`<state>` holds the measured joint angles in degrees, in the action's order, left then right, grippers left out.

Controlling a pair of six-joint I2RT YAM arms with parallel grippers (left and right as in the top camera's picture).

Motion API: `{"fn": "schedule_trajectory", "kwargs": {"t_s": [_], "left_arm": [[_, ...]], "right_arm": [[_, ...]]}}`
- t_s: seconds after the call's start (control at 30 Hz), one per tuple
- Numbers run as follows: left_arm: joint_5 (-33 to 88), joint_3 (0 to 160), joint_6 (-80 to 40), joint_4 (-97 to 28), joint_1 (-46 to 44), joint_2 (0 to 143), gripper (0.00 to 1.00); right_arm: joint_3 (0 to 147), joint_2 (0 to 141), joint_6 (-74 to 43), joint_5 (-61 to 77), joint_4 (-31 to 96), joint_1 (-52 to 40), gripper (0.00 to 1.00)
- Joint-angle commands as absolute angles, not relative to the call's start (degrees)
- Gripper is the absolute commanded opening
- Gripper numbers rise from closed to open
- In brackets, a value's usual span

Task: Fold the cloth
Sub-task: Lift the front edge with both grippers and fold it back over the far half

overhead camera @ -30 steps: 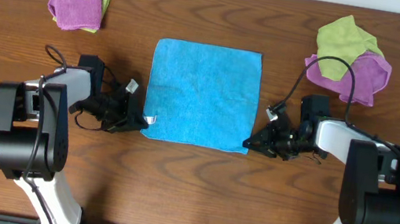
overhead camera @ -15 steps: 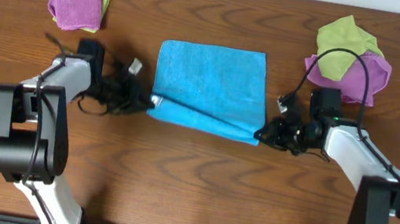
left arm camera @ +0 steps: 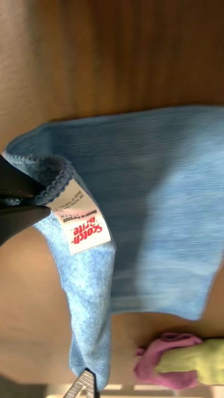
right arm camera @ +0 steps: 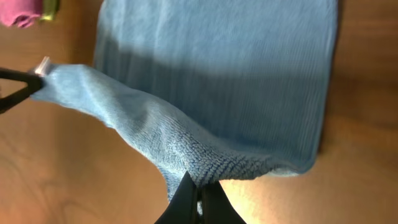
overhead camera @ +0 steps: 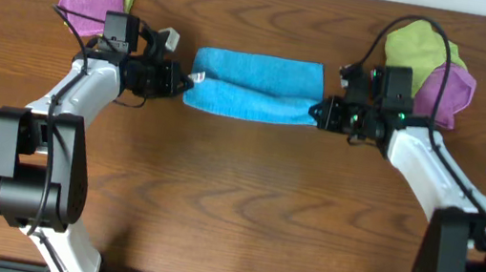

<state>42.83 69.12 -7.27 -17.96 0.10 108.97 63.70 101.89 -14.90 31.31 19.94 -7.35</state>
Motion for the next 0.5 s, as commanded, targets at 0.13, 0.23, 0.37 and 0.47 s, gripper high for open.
{"fn": "schedule_trajectory", "kwargs": {"t_s": [0.13, 0.23, 0.37, 0.47], "left_arm": [[40.10, 71.64, -12.08, -12.03, 0.45, 111.57, 0.05], [41.82, 75.55, -12.08, -11.99, 0.45, 115.57, 0.06], [42.41, 82.52, -12.08, -12.67, 0.45, 120.79, 0.05], [43.13, 88.18, -12.03, -15.31, 0.45, 124.62, 0.06]], "right_arm": [[73.17, 111.11, -16.78, 29.41, 20.18, -7.31, 0.02], [75.29, 112.31, -17.17, 27.53, 20.10, -7.31, 0.02], [77.73, 114.02, -17.19, 26.74, 19.88, -6.55, 0.02], [79.75, 116.03, -18.06, 26.76, 19.90, -6.02, 0.02]]}}
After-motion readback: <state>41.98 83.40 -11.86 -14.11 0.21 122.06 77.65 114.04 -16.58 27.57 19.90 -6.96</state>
